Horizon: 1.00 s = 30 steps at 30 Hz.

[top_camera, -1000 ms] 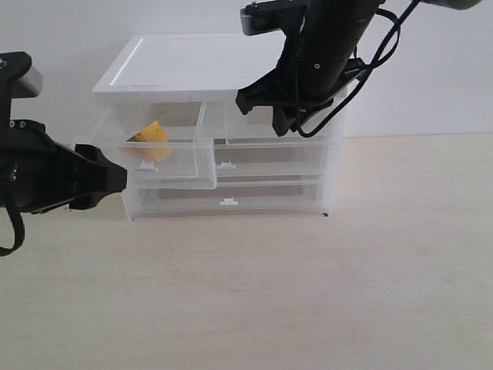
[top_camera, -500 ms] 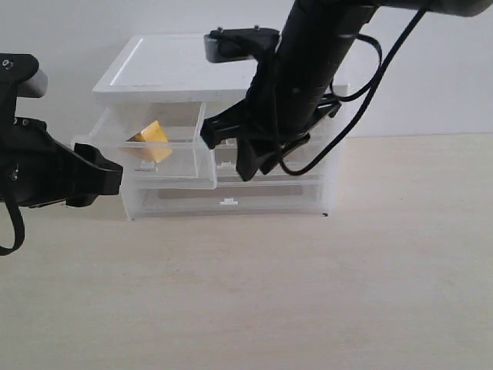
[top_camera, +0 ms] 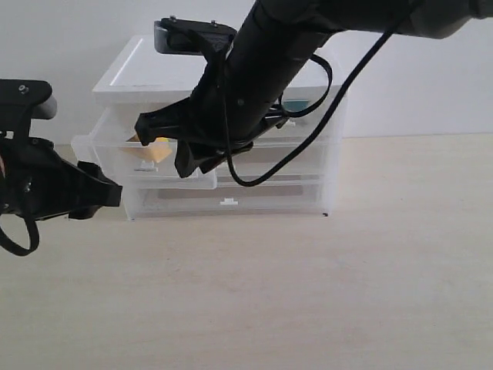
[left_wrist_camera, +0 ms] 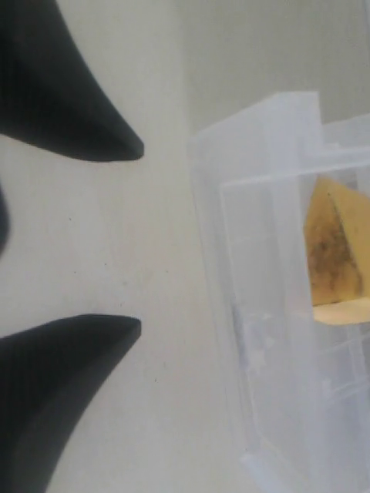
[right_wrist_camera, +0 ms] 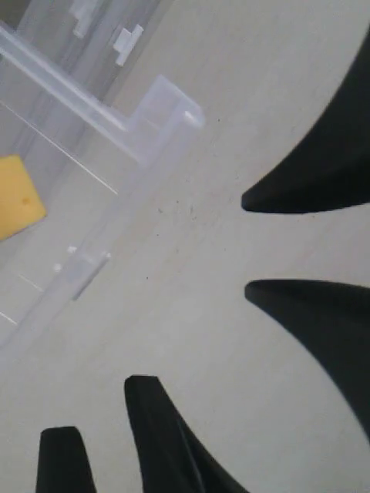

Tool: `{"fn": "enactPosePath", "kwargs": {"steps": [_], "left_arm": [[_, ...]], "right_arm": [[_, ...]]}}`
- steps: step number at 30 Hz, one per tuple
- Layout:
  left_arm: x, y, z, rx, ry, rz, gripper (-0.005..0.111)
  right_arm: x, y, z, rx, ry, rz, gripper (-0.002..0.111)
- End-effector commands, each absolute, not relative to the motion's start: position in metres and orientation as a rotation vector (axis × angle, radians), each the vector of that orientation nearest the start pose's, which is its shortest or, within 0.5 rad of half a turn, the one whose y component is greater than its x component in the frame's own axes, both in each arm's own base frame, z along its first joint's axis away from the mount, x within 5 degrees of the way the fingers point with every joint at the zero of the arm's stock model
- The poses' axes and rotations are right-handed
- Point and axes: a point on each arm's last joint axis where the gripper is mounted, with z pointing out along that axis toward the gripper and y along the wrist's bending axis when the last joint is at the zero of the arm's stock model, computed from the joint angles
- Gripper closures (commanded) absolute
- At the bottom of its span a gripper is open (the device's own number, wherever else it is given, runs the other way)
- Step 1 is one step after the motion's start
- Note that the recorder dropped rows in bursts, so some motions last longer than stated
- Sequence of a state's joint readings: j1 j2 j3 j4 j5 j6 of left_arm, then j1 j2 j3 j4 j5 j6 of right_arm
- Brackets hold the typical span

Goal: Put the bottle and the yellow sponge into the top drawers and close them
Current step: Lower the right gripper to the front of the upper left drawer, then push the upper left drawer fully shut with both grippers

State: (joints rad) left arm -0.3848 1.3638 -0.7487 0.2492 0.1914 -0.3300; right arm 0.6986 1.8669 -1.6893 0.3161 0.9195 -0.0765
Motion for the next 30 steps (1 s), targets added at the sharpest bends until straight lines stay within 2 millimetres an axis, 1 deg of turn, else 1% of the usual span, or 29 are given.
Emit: {"fn": "enactPosePath", "kwargs": {"steps": [1, 5, 9, 12, 15, 17, 19, 21, 24, 30], "left_arm": [[0.264, -0.103, 0.229, 0.313, 2.277, -0.207, 0.051], [0.270, -0.107, 0.227, 0.319, 2.242, -0.229, 0.051], [0.276, -0.109, 0.236, 0.336, 2.198, -0.231, 0.051], [0.281, -0.112, 0.242, 0.333, 2.164, -0.242, 0.051], [0.286, -0.111, 0.239, 0.324, 2.144, -0.252, 0.051], [0.293, -0.109, 0.233, 0.312, 2.149, -0.248, 0.051], [0.310, -0.106, 0.227, 0.283, 2.165, -0.231, 0.051], [0.317, -0.105, 0.226, 0.270, 2.165, -0.229, 0.051], [0.324, -0.108, 0.229, 0.269, 2.153, -0.231, 0.051], [0.332, -0.111, 0.237, 0.266, 2.115, -0.240, 0.051]], "right_arm": [[0.313, 0.291, 0.293, -0.846, 2.517, 0.600, 0.083], [0.323, 0.297, 0.281, -0.830, 2.476, 0.586, 0.083], [0.333, 0.295, 0.282, -0.826, 2.389, 0.507, 0.083], [0.337, 0.296, 0.283, -0.823, 2.337, 0.481, 0.083], [0.339, 0.296, 0.284, -0.818, 2.310, 0.470, 0.083], [0.341, 0.297, 0.286, -0.807, 2.293, 0.476, 0.083], [0.343, 0.298, 0.288, -0.787, 2.266, 0.485, 0.083], [0.344, 0.298, 0.287, -0.784, 2.264, 0.479, 0.083], [0.349, 0.294, 0.287, -0.764, 2.253, 0.476, 0.083], [0.363, 0.279, 0.289, -0.695, 2.243, 0.464, 0.083]]}}
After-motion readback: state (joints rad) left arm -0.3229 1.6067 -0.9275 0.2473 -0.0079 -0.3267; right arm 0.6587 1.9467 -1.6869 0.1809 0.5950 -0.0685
